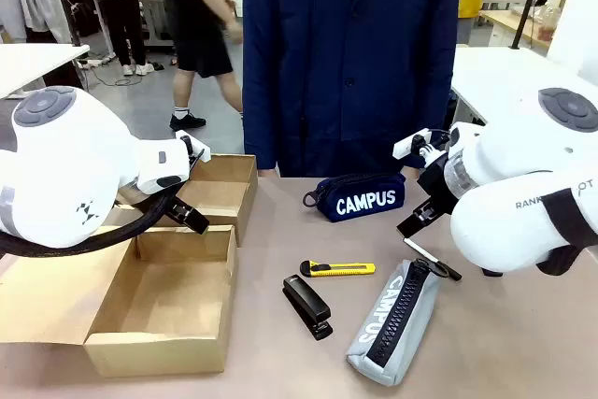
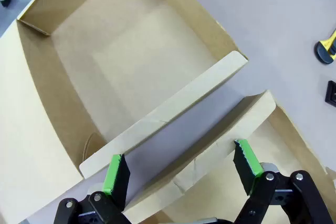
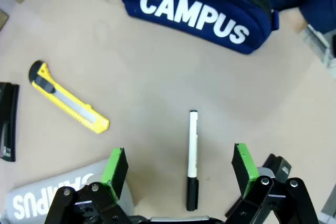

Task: Place items inside the box.
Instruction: Pick up a Pencil pouch or Stapler and place it inside the Mailer Box closest to the robot.

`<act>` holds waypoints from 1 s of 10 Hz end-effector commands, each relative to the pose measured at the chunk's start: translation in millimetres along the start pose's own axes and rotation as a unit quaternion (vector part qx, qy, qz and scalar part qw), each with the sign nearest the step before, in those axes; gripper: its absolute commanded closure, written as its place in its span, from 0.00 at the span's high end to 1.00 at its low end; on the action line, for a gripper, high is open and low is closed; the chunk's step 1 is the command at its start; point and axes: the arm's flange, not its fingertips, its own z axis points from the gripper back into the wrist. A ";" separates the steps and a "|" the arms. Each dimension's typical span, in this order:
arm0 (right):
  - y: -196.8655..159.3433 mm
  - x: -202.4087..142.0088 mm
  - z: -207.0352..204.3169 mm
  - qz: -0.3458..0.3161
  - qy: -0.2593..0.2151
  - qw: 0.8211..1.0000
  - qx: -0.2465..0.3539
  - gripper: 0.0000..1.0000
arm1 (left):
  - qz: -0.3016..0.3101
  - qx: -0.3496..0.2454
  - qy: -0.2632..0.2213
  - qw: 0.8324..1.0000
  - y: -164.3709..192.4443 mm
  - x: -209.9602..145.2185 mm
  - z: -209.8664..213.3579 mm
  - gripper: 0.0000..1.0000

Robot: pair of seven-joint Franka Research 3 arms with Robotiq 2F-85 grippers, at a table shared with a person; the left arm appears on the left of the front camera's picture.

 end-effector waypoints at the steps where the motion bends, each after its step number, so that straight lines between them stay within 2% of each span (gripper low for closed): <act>1: 0.0 0.0 0.0 0.000 0.000 1.000 0.000 1.00 | 0.000 0.000 0.000 1.000 0.0 0.0 0.0 1.00; 10: 0.0 0.0 0.0 0.000 0.000 1.000 0.000 1.00 | 0.000 0.000 0.000 1.000 0.0 0.0 0.0 1.00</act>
